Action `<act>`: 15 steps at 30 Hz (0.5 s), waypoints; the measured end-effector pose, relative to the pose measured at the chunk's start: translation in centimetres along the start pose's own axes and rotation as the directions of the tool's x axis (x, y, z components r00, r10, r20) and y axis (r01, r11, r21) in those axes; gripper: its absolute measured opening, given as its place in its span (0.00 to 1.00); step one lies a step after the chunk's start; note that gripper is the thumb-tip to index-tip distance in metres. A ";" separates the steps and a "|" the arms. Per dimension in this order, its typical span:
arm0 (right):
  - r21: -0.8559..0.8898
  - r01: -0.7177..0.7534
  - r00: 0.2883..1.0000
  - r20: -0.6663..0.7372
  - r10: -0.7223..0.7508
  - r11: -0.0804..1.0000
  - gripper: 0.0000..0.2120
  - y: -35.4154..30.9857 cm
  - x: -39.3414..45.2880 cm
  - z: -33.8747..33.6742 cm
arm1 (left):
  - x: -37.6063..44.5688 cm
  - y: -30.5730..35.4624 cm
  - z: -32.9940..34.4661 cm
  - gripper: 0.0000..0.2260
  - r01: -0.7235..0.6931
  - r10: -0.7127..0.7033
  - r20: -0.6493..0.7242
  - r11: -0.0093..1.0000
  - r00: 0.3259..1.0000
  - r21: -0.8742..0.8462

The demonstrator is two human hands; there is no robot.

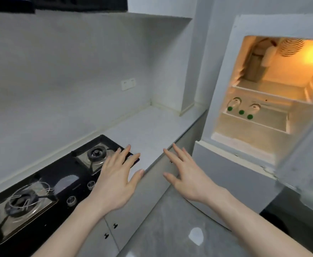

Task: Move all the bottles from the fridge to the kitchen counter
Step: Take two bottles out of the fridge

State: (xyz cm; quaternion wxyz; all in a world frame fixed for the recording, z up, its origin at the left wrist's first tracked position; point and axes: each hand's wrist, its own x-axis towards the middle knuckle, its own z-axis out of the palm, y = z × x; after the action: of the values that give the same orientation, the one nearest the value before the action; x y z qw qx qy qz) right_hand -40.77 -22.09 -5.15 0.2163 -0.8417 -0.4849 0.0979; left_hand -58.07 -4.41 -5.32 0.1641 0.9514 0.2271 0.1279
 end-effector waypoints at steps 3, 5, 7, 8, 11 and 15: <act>0.008 -0.073 0.996 -0.058 0.073 0.997 0.35 4.4 -0.6 -3.0 | 4.5 4.0 1.6 0.32 -0.080 0.080 0.033 0.997 0.996 -0.015; 0.014 -0.122 0.988 -0.092 0.123 0.992 0.34 7.1 -1.0 -4.8 | 7.5 6.4 2.4 0.27 -0.142 0.143 0.055 0.990 0.988 -0.017; 0.033 -0.180 0.975 -0.127 0.183 0.983 0.34 10.0 -1.3 -6.5 | 10.9 9.1 3.4 0.27 -0.206 0.207 0.073 0.978 0.976 -0.026; 0.038 -0.203 0.969 -0.136 0.206 0.979 0.34 11.0 -1.3 -7.1 | 12.2 10.0 3.7 0.28 -0.227 0.228 0.076 0.974 0.971 -0.024; 0.046 -0.262 0.947 -0.180 0.266 0.964 0.34 14.4 -1.0 -8.9 | 16.6 12.5 5.1 0.30 -0.300 0.301 0.071 0.954 0.951 -0.026; 0.048 -0.342 0.908 -0.241 0.343 0.939 0.34 18.6 0.9 -10.9 | 22.9 14.8 7.5 0.29 -0.383 0.385 0.070 0.923 0.920 -0.040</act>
State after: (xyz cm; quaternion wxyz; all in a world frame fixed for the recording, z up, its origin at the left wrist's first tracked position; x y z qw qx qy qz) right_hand -21.79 -32.38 -3.99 0.2559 -0.9188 -0.2991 0.0305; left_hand -30.08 -7.94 -2.77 0.1566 0.9795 0.0281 0.1237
